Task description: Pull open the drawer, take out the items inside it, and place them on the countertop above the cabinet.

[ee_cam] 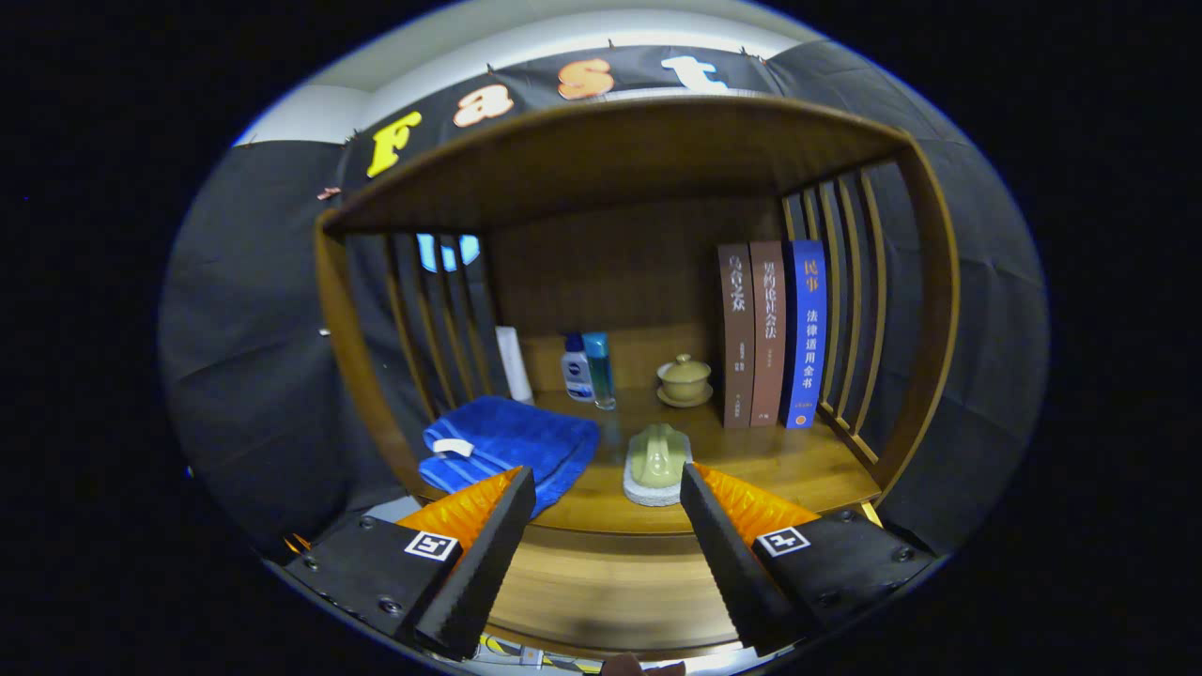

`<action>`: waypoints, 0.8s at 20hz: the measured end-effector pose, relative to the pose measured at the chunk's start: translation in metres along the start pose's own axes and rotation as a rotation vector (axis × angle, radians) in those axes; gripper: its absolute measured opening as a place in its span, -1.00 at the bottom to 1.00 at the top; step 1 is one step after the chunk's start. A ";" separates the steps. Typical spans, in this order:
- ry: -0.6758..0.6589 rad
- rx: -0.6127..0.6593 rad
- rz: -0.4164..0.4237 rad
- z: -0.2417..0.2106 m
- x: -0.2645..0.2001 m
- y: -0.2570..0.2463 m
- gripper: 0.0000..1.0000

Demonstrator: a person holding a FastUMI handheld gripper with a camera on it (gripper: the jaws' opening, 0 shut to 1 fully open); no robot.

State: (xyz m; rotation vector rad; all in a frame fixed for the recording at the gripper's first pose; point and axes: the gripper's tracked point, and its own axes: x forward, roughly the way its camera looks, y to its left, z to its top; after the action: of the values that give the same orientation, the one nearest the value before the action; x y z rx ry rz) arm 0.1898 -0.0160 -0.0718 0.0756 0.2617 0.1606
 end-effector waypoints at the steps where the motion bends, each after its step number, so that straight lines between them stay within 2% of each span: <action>1: -0.034 -0.003 -0.004 0.001 -0.014 -0.001 1.00; 5: -0.155 -0.042 -0.013 -0.011 -0.063 0.012 0.99; 8: -0.206 0.002 0.000 -0.030 -0.097 0.027 0.98; 10: -0.243 0.005 -0.030 -0.041 -0.114 0.023 0.99; 16: -0.225 -0.009 -0.048 -0.114 -0.132 0.024 0.99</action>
State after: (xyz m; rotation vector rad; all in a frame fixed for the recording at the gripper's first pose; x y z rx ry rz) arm 0.0302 -0.0082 -0.1457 0.0778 0.0378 0.1042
